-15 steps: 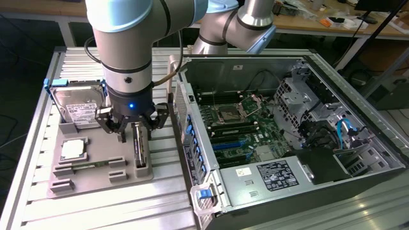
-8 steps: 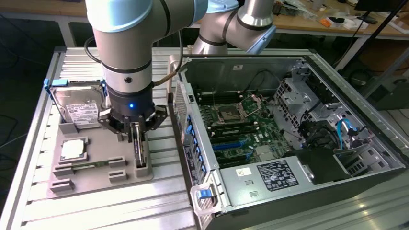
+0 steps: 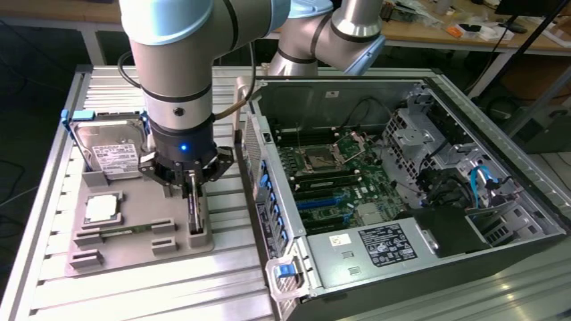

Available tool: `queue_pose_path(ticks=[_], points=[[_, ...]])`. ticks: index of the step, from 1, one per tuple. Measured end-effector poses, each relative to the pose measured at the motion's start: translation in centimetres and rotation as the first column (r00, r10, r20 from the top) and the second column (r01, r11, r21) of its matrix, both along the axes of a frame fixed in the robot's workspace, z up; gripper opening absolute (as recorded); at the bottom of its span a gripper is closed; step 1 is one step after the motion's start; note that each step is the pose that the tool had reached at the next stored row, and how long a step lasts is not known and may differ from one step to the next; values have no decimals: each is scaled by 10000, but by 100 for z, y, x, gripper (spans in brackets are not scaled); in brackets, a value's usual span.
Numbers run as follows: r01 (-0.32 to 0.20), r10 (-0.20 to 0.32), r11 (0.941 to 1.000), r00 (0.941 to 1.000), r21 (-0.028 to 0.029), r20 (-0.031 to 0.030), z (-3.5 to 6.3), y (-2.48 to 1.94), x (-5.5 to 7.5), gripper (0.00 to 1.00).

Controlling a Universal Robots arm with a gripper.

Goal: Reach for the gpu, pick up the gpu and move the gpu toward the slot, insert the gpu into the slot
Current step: 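Pick up the gpu and move the gpu toward the slot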

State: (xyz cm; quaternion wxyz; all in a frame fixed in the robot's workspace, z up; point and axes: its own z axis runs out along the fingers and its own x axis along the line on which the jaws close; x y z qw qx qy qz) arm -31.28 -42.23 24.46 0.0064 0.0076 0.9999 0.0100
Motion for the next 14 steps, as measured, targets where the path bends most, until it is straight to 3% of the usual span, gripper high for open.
queue_pose_path(ticks=[5,14], points=[[1,-1,10000,10000,0,-1,13,0,0,27],[0,0,10000,10000,0,0,288,1,0,27]])
